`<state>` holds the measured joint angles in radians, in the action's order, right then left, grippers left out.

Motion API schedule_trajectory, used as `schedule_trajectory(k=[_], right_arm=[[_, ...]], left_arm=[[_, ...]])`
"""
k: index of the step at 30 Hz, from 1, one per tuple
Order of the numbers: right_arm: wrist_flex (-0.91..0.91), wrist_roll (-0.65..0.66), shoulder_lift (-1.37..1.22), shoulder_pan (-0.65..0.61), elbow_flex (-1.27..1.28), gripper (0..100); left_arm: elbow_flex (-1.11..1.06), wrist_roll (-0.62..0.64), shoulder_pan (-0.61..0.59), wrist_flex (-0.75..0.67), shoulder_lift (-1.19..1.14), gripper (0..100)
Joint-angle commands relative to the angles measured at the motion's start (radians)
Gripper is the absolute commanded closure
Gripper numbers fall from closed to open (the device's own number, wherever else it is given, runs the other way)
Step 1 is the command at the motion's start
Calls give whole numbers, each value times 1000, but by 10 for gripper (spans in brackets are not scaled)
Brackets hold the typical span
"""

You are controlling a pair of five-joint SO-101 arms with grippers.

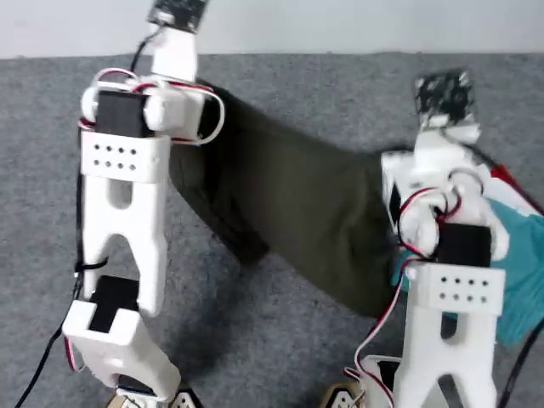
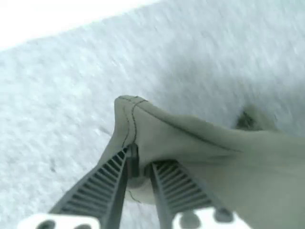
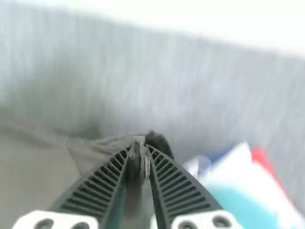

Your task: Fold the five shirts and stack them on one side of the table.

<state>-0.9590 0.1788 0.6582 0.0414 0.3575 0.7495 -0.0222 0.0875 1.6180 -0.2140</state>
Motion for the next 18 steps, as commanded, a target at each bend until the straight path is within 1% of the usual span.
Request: schedule_trajectory(k=[1, 4, 7, 13, 14, 15, 18], right_arm=[[142, -21, -119, -4, -161, 989], [171, -21, -306, -4, -334, 989], [183, -21, -530, -4, -565, 989], [154, -26, -992, -8, -1214, 989], [105, -26, -1058, -10, -1333, 989], [24, -26, -1113, -15, -1439, 989], [-275, -23, -1276, -58, -1677, 988]], left_arm=[[47, 28, -75, -161, 26, 989], [41, 60, -132, -354, -6, 989], [42, 57, -167, -537, -74, 989], [47, 57, -183, -936, -238, 989], [47, 57, -176, -976, -258, 989], [47, 57, -163, -982, -273, 989], [47, 57, -133, -908, -307, 988]])
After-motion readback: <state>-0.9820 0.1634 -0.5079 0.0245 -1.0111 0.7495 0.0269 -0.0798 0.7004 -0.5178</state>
